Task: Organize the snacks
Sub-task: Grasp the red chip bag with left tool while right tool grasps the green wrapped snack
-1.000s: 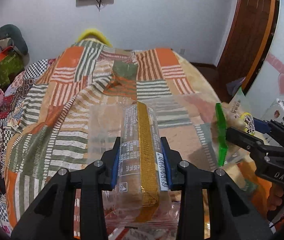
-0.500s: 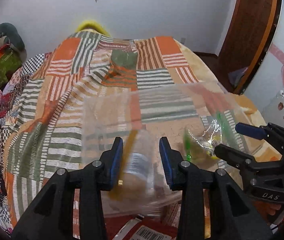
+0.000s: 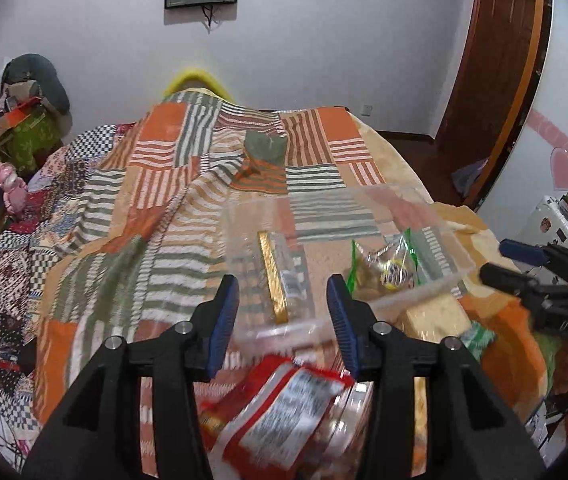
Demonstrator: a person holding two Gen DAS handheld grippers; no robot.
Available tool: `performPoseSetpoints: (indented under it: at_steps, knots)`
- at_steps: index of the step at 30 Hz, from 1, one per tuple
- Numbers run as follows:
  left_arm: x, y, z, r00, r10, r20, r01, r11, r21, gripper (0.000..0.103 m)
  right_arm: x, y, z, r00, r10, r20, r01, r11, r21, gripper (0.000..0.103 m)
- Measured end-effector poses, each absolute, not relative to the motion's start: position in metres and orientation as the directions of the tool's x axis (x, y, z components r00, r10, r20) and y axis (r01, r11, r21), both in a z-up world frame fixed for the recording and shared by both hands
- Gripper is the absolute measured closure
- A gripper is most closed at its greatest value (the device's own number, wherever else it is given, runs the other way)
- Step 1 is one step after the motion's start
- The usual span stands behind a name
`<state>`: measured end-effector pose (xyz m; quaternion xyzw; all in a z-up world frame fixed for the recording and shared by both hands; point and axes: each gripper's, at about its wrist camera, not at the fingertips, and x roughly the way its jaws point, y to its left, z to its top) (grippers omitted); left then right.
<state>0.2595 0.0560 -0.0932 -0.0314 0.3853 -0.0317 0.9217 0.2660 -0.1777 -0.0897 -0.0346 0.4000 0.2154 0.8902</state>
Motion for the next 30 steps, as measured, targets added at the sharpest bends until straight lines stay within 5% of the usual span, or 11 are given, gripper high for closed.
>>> performPoseSetpoints:
  at_steps: [12,19,30]
  knots:
    - [0.196,0.094,-0.127,0.646,-0.044,-0.762,-0.027,0.996,-0.08,0.044,0.229,-0.2,-0.116,0.548,0.33,-0.769,-0.386,0.915,0.118,0.035]
    - [0.192,0.082,-0.149,0.622,-0.105,-0.776,0.018,0.993,-0.12,0.011,0.228,-0.21,-0.153,0.486,0.31,-0.817,-0.354,0.925,0.14,0.035]
    - [0.24,0.068,-0.184,0.556,-0.11,-0.824,0.096,0.993,-0.067,0.006,0.236,-0.209,-0.174,0.466,0.274,-0.841,-0.35,0.93,0.11,0.033]
